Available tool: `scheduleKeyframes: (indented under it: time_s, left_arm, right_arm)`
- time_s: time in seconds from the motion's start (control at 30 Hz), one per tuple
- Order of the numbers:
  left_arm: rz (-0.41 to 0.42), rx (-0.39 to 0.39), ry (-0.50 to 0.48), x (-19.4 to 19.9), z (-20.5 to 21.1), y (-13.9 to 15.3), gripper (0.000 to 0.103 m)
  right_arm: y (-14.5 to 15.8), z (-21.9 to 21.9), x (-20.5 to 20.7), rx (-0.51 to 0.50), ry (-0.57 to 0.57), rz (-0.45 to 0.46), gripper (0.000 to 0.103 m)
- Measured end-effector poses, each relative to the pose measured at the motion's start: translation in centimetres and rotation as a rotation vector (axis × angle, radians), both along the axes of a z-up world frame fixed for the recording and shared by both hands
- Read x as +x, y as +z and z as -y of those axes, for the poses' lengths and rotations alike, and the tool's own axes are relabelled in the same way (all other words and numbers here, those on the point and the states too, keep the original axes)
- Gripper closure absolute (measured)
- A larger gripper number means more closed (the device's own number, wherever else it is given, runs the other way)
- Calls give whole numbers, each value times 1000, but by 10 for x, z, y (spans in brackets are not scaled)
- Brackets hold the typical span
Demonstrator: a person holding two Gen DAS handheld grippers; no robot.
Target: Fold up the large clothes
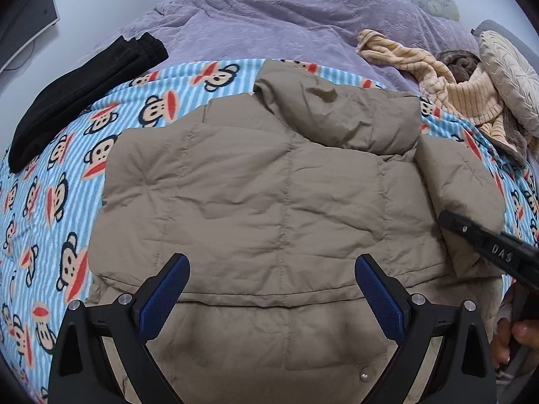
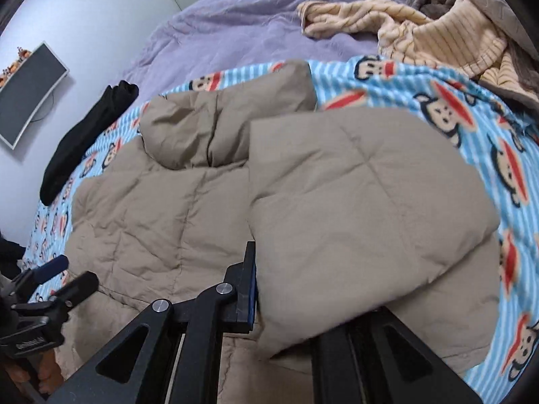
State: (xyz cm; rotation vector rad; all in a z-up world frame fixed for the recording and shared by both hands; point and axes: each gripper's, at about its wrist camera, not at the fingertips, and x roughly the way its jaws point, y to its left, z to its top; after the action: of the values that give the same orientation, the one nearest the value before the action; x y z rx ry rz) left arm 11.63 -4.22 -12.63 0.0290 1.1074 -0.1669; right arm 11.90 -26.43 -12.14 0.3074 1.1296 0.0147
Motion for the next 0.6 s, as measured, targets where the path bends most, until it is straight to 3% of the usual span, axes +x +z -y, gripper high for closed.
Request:
scheduleKeyframes:
  time_s: [0.1,0.2,0.27,0.33,0.53,0.6]
  left_arm:
    - [-13,-18,21,5,-7,-7,4]
    - [-22,-34,18,9,-5,-12,4]
    - [-21,-38,3,12,-1,-13,4]
    - [-18,-50,-7,16,2,-13,4]
    - [-8,-92,-4,32,-1,-11,4]
    - [4,-106,0,36,-5,-9,4]
  right_arm:
    - [-14,3,-6,12,-28,-35,93]
    - [-13,14,-4,99,-60,-76,88]
    - [-6,32,-11,222,-112,-77,53]
    - [4,53,-26,334,-183,-28,35]
    - [0,119,-55,516,-474,28,36]
    - [-2,129,-52,553,-529,46,68]
